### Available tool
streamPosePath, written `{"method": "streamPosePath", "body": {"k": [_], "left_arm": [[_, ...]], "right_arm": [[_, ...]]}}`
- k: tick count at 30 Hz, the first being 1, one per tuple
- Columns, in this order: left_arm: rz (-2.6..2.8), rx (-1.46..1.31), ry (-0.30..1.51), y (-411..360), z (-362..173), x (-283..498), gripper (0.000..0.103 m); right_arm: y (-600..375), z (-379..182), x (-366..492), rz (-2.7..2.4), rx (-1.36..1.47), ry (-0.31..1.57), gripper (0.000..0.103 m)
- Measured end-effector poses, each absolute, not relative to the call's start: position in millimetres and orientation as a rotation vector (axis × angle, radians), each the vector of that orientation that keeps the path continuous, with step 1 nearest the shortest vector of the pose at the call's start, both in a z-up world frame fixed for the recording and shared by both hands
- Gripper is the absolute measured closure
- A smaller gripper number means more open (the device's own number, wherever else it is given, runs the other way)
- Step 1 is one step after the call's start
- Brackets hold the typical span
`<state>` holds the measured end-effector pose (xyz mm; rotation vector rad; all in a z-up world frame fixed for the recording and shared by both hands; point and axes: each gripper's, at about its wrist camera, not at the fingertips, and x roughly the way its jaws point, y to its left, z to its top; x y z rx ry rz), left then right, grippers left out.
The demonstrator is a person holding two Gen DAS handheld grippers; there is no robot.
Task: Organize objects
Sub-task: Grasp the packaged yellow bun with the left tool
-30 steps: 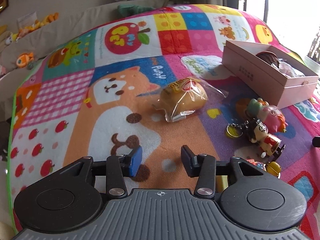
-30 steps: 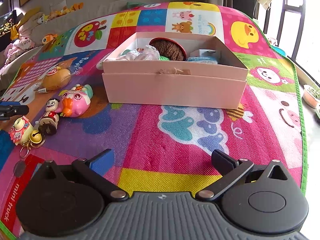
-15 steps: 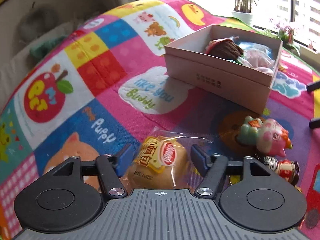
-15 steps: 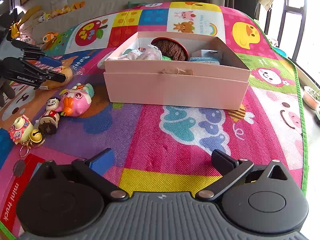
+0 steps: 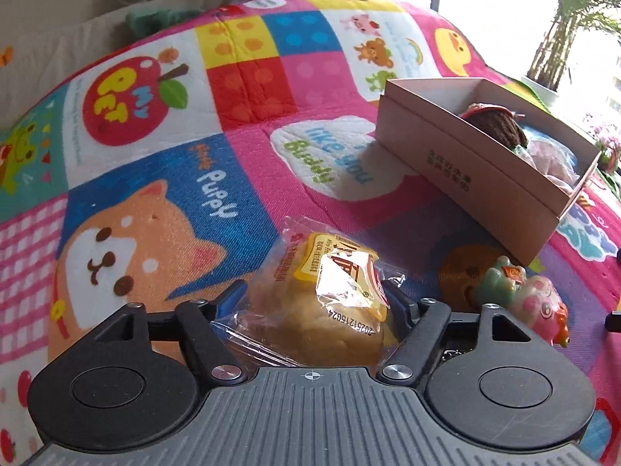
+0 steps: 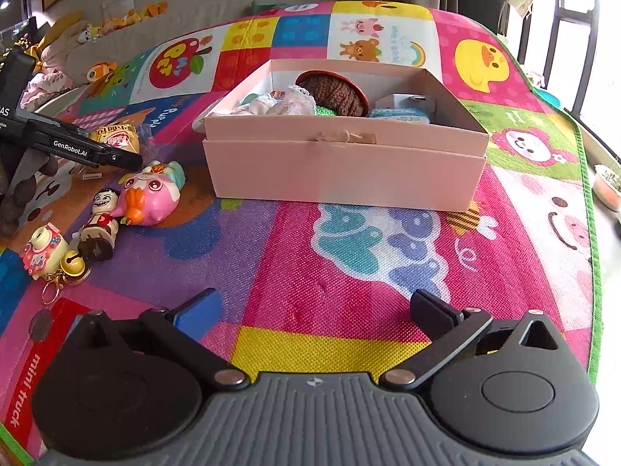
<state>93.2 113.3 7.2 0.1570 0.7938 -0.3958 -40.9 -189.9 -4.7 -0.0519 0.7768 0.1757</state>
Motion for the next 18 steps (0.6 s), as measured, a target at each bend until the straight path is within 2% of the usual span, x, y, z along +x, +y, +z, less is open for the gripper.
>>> {"method": "streamPosePath", "body": {"k": [2, 3, 4, 18], "left_arm": [[-0.374, 0.1, 0.795, 116, 9, 86, 0.038], [-0.367, 0.057, 0.8, 119, 10, 81, 0.048], [-0.361, 0.018, 0.799, 122, 11, 75, 0.052], [-0.212, -0.089, 0.757, 147, 17, -31, 0.056]], "right_arm": [[-189, -5, -41, 0.174, -0.055, 0.776, 0.0], [-189, -5, -41, 0.173, -0.057, 0.776, 0.0], [-189, -5, -42, 0.171, -0.058, 0.775, 0.0], [-152, 5, -50, 0.248, -0.075, 0.761, 0.0]]}}
